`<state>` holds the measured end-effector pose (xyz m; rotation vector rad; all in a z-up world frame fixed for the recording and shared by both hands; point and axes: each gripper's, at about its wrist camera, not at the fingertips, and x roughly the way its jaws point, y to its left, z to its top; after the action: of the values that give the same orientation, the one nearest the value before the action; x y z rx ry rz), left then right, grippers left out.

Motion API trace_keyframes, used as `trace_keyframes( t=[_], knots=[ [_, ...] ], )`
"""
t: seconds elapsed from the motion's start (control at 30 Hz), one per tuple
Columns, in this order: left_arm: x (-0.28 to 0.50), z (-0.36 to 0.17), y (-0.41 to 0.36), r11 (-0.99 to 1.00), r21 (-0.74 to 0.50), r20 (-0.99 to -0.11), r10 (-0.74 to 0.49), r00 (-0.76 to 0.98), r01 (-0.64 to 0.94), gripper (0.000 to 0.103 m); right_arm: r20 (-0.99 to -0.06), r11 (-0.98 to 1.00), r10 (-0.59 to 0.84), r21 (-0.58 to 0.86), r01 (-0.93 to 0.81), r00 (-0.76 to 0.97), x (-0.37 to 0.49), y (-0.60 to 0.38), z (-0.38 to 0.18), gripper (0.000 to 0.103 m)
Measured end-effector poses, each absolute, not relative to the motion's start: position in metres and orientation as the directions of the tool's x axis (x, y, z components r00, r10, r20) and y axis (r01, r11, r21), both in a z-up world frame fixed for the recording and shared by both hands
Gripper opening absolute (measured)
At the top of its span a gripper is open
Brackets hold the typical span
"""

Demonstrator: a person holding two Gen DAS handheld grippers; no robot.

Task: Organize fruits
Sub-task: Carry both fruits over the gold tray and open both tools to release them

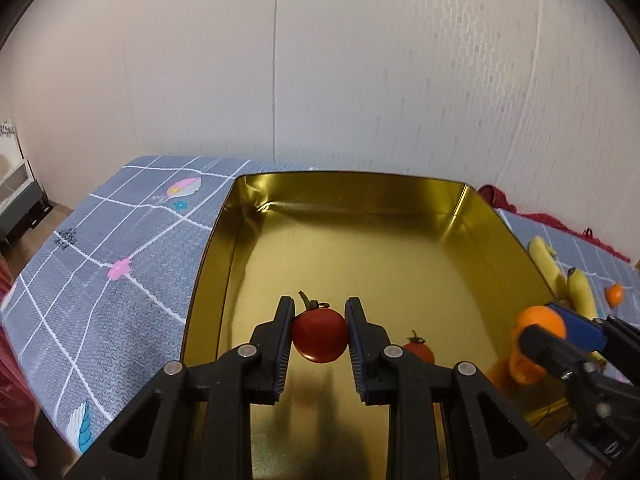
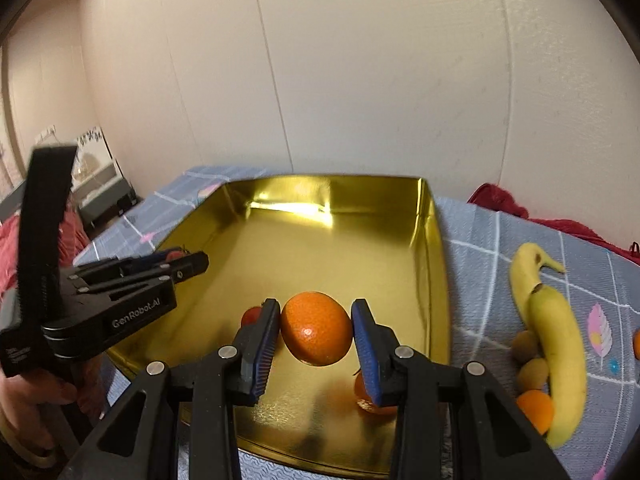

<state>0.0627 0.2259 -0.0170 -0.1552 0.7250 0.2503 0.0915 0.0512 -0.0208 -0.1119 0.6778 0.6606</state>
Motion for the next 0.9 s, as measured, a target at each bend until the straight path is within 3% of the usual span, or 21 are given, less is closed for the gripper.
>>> trace_keyframes(
  t=[0.7,0.9],
  knots=[
    [0.067,-0.032,0.23,0.953,-0.041,-0.731,0.176,0.659,-0.3,0.027,-0.694,0.823,0.466,0.113,-0.556,0.549,0.105,0.067,-0.046,0.038],
    [0.066,-0.031,0.234,0.946,-0.047,-0.731,0.187,0.657,-0.321,0.038,-0.692,0.824,0.466,0.113,-0.555,0.552,0.104,0.065,-0.044,0.038]
  ],
)
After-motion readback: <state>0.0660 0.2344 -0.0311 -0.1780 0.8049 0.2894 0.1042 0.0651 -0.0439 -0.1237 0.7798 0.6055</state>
